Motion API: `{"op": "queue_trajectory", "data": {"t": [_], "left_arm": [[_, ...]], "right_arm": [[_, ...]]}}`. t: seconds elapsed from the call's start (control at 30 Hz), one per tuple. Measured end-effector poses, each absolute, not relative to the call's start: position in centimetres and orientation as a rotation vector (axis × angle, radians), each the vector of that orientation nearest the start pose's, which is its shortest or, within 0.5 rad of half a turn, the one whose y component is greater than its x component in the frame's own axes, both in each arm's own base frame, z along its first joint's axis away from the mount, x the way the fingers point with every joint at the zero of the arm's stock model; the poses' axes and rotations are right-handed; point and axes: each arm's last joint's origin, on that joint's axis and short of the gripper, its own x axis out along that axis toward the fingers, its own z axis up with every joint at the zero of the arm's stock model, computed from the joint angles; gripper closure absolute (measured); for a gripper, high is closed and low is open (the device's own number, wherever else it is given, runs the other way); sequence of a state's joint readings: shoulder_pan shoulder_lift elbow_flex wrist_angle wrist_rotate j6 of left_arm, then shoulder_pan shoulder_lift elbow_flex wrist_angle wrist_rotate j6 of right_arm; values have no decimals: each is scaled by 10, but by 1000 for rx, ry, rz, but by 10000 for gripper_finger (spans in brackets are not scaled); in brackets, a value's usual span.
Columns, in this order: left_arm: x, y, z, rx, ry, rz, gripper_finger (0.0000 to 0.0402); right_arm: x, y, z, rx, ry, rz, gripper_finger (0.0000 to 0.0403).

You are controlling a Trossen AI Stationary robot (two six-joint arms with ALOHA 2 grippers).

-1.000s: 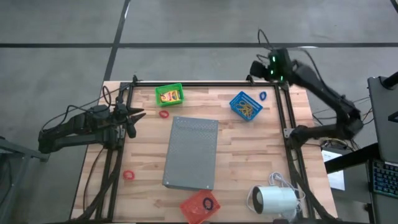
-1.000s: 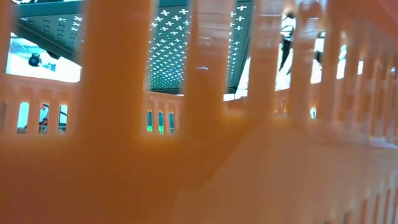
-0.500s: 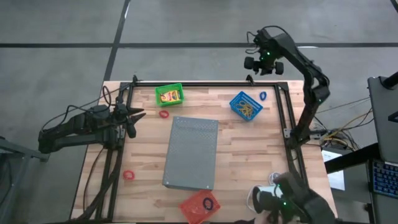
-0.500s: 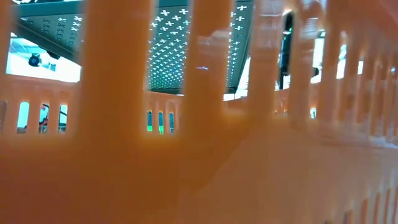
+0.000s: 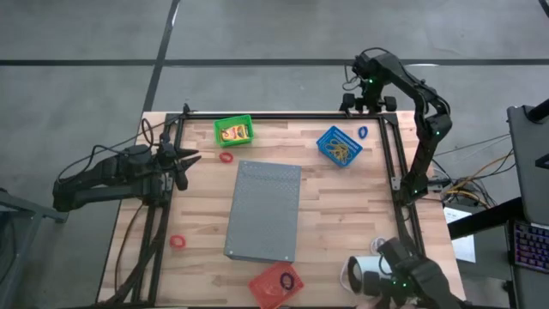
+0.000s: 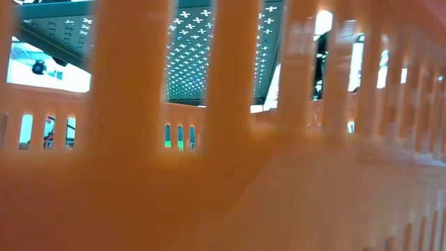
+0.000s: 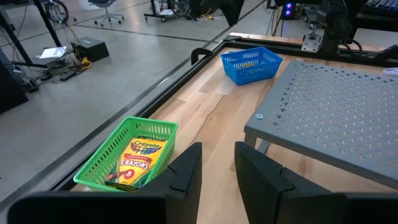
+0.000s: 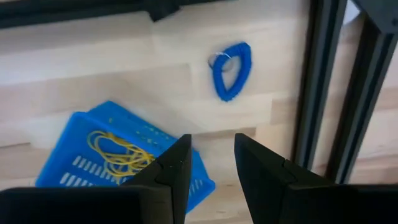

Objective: Pick & Place Office Desk Supplies
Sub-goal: Adjust the blue basket on the table

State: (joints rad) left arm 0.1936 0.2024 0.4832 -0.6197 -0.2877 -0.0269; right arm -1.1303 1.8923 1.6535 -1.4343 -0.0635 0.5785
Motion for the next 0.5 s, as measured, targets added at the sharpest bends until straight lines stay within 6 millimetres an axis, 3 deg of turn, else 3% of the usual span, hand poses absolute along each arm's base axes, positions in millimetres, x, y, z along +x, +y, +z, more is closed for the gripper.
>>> {"op": "queue_trajectory", "data": {"t": [0.27,0.5], "left_arm": [[67,22,250,-10,335,481,303],[67,22,250,-10,335,481,303]], "right_arm": [[137,-312,254,1515,1201,-1180,284],[132,-320,283,1489,1084,-1178,284]]}}
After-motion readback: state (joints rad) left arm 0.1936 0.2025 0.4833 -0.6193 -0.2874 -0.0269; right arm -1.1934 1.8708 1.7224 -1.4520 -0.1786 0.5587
